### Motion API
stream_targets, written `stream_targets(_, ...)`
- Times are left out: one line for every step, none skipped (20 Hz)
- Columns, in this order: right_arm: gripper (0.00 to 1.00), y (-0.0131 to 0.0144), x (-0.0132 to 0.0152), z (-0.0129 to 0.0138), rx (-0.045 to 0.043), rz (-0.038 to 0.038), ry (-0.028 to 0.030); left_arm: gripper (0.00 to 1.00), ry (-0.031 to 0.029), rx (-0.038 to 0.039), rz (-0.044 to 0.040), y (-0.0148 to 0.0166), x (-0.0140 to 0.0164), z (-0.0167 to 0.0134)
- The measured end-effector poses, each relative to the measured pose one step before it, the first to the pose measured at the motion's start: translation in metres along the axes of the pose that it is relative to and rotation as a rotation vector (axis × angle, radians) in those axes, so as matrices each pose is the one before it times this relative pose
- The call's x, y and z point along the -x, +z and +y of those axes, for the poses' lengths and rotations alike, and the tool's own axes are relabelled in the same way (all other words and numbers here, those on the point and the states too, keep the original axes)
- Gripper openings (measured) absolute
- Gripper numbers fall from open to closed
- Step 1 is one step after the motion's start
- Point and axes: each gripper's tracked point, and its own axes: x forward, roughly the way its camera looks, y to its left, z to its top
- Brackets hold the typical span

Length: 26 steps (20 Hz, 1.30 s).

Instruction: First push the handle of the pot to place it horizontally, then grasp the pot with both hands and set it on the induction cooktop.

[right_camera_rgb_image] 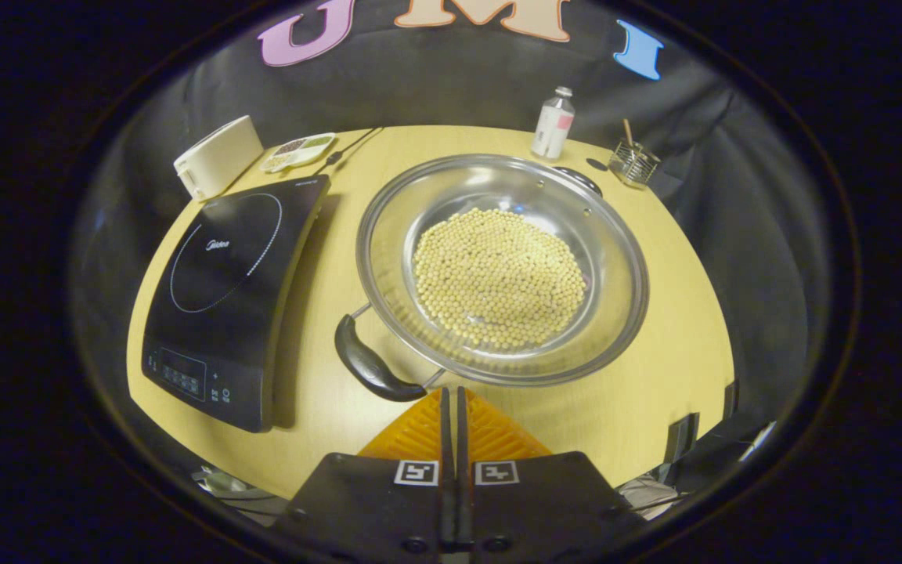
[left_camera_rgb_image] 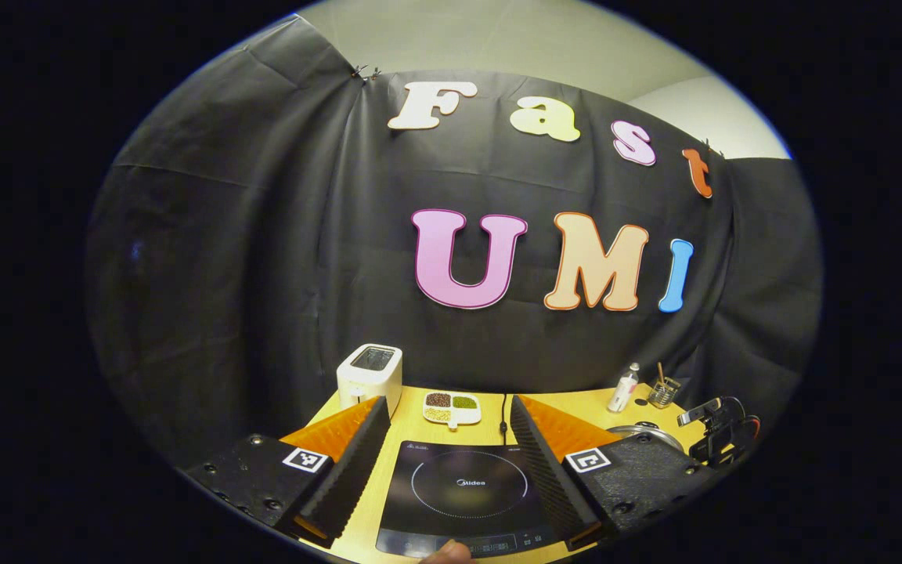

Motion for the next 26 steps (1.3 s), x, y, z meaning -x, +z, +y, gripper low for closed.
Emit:
stream_targets(0.03,0.00052,-0.00151,0.00291,0.00374,0.00150,-0.00468,0.94,0.00108,-0.00267,0.00060,0.00046,0.00143,0.00185)
stream_targets(0.03,0.00122,-0.00035,0.00125,-0.00083,-0.00294,-0.00246,0.94,0.00127,-0.00267,-0.00229,0.00013,0.00019,0.00077)
stream_targets(0.03,0.00128,0.00026,0.00350,-0.00906,0.00211,0.00933,0.94,0.00311,-0.00318,-0.00097,-0.00005,0.00071,0.00178)
stream_targets(0.03,0.00049,-0.00016,0.00407,-0.01255,0.00231,0.01153,0.94,0.00378,-0.00324,-0.00097,0.00016,0.00087,0.00150)
stream_targets(0.03,0.00233,-0.00035,0.00429,-0.01005,0.00022,0.00766,0.94,0.00380,-0.00158,-0.00189,0.00120,0.00021,0.00267)
stream_targets(0.03,0.00268,-0.00190,0.00272,-0.00520,-0.00183,0.00365,0.94,0.00434,-0.00101,0.00142,-0.00025,0.00016,0.00107)
stream_targets(0.03,0.00215,-0.00142,0.00414,-0.00288,0.00047,0.00595,0.94,0.00405,0.00052,0.00026,-0.00067,-0.00001,0.00160)
stream_targets(0.03,0.00100,-0.00059,0.00438,-0.00347,-0.00045,0.00686,0.94,0.00273,0.00139,0.00159,-0.00104,0.00033,0.00082)
stream_targets(0.03,0.00231,-0.00056,0.00430,-0.00387,0.00138,0.00658,0.94,0.00278,0.00134,-0.00002,0.00088,-0.00055,0.00137)
stream_targets(0.03,0.00176,-0.00150,0.00360,-0.00478,0.00040,0.00625,0.94,0.00168,-0.00034,-0.00092,0.00014,0.00042,0.00201)
stream_targets(0.03,0.00206,-0.00126,0.00393,-0.00666,0.00218,0.00619,0.94,0.00183,-0.00136,-0.00164,0.00055,-0.00083,0.00028)
stream_targets(0.03,0.00163,-0.00127,0.00312,-0.00897,0.00185,0.00687,0.94,0.00120,-0.00063,-0.00169,0.00001,0.00001,0.00140)
stream_targets(0.03,0.00300,-0.00149,0.00413,-0.01057,0.00266,0.00753,0.94,0.00196,0.00107,-0.00088,0.00028,-0.00081,0.00136)
stream_targets(0.03,0.00273,-0.00229,0.00435,-0.01293,0.00169,0.00818,0.94,0.00252,0.00174,0.00166,-0.00039,-0.00114,0.00035)
stream_targets(0.03,0.00282,-0.00204,0.00411,-0.01388,0.00243,0.00876,0.94,0.00246,0.00306,0.00125,-0.00082,0.00014,0.00143)
stream_targets(0.03,0.00255,-0.00233,0.00372,-0.01502,0.00072,0.00881,0.90,0.00172,0.00155,0.00266,-0.00085,-0.00052,-0.00023)
stream_targets(0.03,0.00410,-0.00211,0.00321,-0.01457,0.00096,0.00771,0.90,0.00159,0.00024,0.00158,-0.00084,-0.00032,0.00005)
stream_targets(0.03,0.00208,-0.00249,0.00385,-0.01615,0.00214,0.00734,0.94,0.00147,-0.00189,0.00165,0.00049,0.00026,0.00136)
stream_targets(0.03,0.00355,-0.00257,0.00330,-0.01888,0.00111,0.00714,0.94,0.00303,-0.00370,0.00179,-0.00054,-0.00050,0.00108)
stream_targets(0.03,0.00180,-0.00224,0.00325,-0.02218,0.00411,0.00931,0.94,0.00285,-0.00283,0.00102,-0.00066,0.00010,0.00086)
stream_targets(0.03,0.00319,-0.00192,0.00345,-0.02394,0.00176,0.00831,0.94,0.00387,-0.00187,0.00005,0.00107,0.00043,0.00188)
stream_targets(0.03,0.00216,-0.00245,0.00325,-0.02112,0.00242,0.00687,0.94,0.00262,-0.00106,0.00176,0.00029,-0.00047,0.00025)
stream_targets(0.03,0.00236,-0.00179,0.00307,-0.01864,0.00113,0.00713,0.90,0.00289,-0.00076,0.00375,-0.00088,0.00052,0.00037)
stream_targets(0.00,0.00192,-0.00179,0.00295,-0.01619,0.00229,0.00762,0.94,0.00187,-0.00095,0.00197,-0.00100,0.00018,0.00014)
stream_targets(0.00,0.00240,-0.00126,0.00253,-0.01582,0.00223,0.00777,0.94,0.00139,-0.00034,0.00112,0.00058,0.00025,0.00026)
stream_targets(0.00,0.00120,-0.00122,0.00210,-0.01683,0.00259,0.00854,0.94,0.00039,-0.00192,0.00297,-0.00050,-0.00028,-0.00054)
